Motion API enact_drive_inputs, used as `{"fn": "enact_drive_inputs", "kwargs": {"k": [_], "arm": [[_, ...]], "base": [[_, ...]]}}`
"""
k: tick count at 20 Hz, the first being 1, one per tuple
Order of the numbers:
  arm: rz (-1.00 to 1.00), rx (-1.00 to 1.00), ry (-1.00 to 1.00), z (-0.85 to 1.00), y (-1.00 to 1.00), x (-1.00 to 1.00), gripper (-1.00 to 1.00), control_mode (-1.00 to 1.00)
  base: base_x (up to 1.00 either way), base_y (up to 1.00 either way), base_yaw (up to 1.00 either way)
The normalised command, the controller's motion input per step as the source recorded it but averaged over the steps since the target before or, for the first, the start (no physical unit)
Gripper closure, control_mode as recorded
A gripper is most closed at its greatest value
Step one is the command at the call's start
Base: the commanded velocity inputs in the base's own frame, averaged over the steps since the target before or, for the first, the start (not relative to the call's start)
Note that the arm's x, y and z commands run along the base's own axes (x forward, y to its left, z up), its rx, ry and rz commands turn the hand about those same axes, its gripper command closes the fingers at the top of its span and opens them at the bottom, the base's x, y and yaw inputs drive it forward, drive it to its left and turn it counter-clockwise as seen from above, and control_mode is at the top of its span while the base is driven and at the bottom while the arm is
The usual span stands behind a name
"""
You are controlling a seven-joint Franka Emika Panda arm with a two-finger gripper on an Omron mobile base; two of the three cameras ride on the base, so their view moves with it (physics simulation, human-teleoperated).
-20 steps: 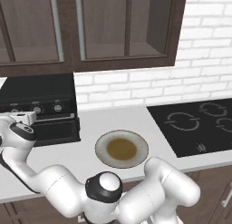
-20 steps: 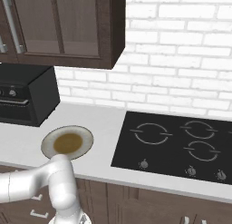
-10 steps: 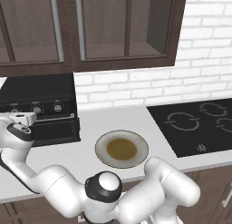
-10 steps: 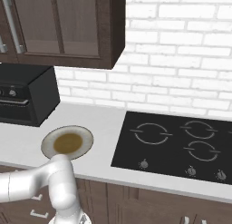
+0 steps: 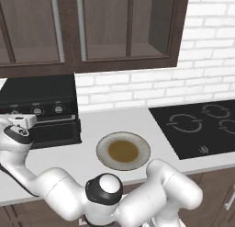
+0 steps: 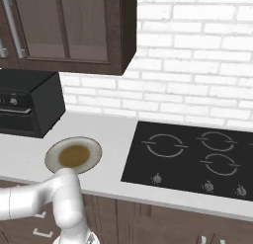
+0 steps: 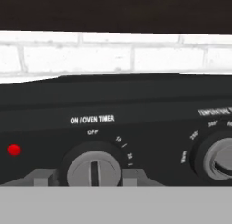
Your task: Pick up the kebab skewer and baguette bread, and place them inside the toaster oven. Close the toaster oven door and start by setting the timer.
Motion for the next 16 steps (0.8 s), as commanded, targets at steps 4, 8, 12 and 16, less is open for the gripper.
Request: {"fn": "enact_drive_inputs", "kwargs": {"k": [4, 8, 12, 16], "arm": [[-0.03, 0.00, 0.00, 0.00, 0.00, -0.04, 1.00, -1.00], [0.04, 0.00, -0.02, 0.00, -0.12, 0.00, 1.00, -1.00], [0.08, 0.02, -0.01, 0.00, -0.10, 0.00, 1.00, -1.00], [0.09, 0.04, 0.00, 0.00, -0.13, 0.00, 1.00, -1.00]], "base": [[0.00, 0.00, 0.00], [0.00, 0.00, 0.00], [0.00, 0.00, 0.00], [0.00, 0.00, 0.00]]}}
